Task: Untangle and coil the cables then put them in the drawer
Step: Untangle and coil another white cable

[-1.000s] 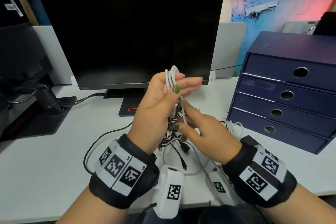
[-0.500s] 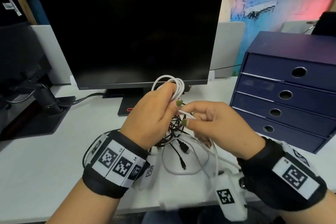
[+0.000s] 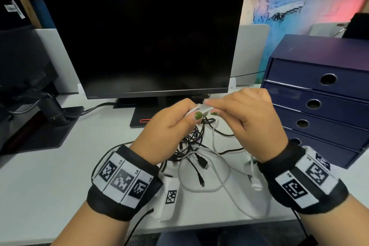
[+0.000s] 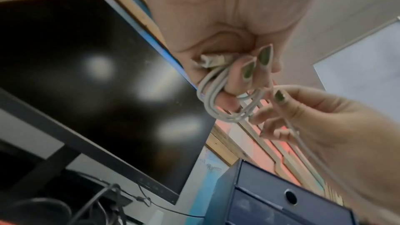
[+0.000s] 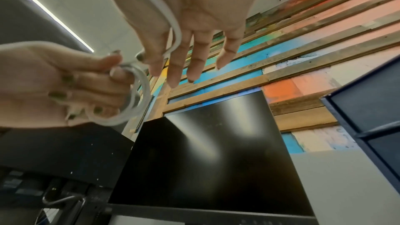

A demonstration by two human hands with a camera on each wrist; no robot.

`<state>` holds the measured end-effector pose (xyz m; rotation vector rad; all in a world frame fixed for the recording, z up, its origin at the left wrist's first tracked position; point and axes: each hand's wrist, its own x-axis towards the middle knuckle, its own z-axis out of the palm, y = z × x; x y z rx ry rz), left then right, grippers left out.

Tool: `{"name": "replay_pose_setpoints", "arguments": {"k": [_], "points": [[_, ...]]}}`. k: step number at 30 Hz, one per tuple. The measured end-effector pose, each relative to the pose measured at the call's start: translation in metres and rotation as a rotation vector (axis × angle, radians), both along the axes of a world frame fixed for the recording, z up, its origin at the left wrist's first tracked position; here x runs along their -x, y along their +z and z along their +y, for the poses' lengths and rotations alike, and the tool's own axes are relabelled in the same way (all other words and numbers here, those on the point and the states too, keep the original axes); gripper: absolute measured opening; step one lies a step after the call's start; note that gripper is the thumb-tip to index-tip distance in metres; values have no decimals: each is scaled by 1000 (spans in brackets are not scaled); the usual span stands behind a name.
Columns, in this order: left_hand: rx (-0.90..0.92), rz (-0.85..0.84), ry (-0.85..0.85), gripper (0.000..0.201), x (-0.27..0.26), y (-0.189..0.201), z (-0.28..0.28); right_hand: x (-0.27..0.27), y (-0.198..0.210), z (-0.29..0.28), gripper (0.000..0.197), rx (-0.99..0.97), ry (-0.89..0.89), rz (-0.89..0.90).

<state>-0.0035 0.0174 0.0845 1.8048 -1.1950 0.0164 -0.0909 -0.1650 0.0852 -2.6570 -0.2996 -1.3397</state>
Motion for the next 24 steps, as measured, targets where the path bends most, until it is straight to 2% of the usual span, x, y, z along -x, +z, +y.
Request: {"name": "replay_pose_setpoints", "arguments": {"k": [2, 5, 11, 14, 15, 17, 18, 21, 22, 24], "points": [[153, 188, -93, 28, 4, 0, -2, -1, -5, 0, 39, 7, 1, -42], [318, 422, -212, 28, 9, 1, -6, -5, -12, 3, 56, -65, 20, -2], [550, 709, -287, 31, 16, 4, -11, -14, -30, 6, 55, -162, 97, 146], [646, 782, -282, 30, 16, 5, -13, -17, -30, 8, 56, -239, 91, 303], [665, 780, -277, 29, 18, 6, -14, -17, -30, 10, 51, -272, 94, 351], [684, 766, -277, 28, 22, 7, -16, -14, -28, 18, 16, -416, 121, 426], [696, 766, -277, 27, 23, 7, -17, -12, -26, 23, 12, -515, 158, 443], [749, 774, -255, 25, 23, 8, -18, -8, -30, 34, 46, -814, 269, 402], [760, 775, -244, 25, 22, 9, -18, -7, -32, 38, 47, -913, 306, 369], [779, 783, -236, 24, 22, 11, -19, -6, -35, 46, 28, -1109, 390, 298]]}}
